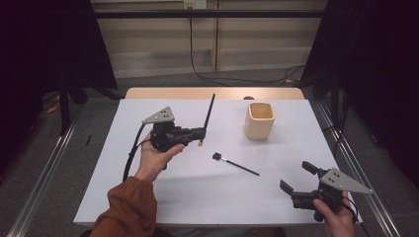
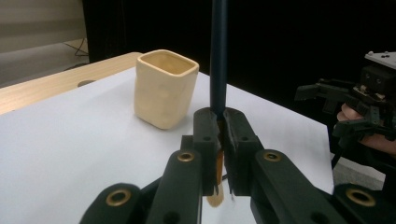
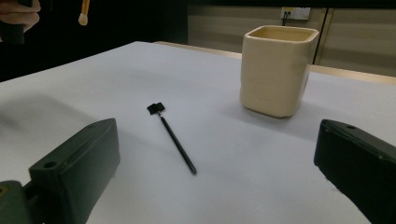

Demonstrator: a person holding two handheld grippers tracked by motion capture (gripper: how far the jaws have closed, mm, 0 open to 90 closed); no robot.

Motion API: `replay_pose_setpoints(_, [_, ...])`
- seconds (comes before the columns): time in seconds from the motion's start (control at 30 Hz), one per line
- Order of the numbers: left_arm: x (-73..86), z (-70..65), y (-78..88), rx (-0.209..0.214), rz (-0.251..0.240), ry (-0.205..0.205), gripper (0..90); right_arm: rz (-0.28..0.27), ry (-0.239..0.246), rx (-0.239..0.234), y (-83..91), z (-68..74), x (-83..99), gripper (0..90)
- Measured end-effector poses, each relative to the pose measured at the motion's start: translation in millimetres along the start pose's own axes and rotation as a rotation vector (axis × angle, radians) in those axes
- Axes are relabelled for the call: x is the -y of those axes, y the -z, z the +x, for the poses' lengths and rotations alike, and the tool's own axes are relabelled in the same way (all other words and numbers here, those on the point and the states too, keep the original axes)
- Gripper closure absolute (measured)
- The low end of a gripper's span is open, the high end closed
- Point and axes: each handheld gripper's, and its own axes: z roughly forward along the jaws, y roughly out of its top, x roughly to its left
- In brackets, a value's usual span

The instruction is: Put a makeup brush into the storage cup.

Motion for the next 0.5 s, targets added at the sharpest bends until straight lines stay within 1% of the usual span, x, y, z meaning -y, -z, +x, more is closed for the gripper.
replay_pose_setpoints(0.13, [-1.7,-1.7,-3.7,0.016,0.013,0.009,84.9,0.0,0.001,0.0,0.0,0.0,-0.1,0.0])
replay_pose_setpoints(0.3, [-4.9,-3.5,-5.0,0.025,0.033,0.002,84.9,0.0,0.001,-0.001,0.2,-0.2,0.0,0.0])
replay_pose_setpoints(0.33, [-5.6,-3.9,-5.5,0.024,0.039,0.004,84.9,0.0,0.001,-0.001,0.1,-0.1,-0.1,0.0])
replay_pose_setpoints(0.4, [-6.6,-4.3,-6.5,0.018,0.056,0.022,84.9,0.0,0.002,0.0,0.0,-0.1,-0.1,0.0])
replay_pose_setpoints(0.5, [-7.1,-3.7,-8.3,0.02,0.077,0.028,84.9,0.0,-0.001,0.004,0.1,0.0,-0.1,0.0])
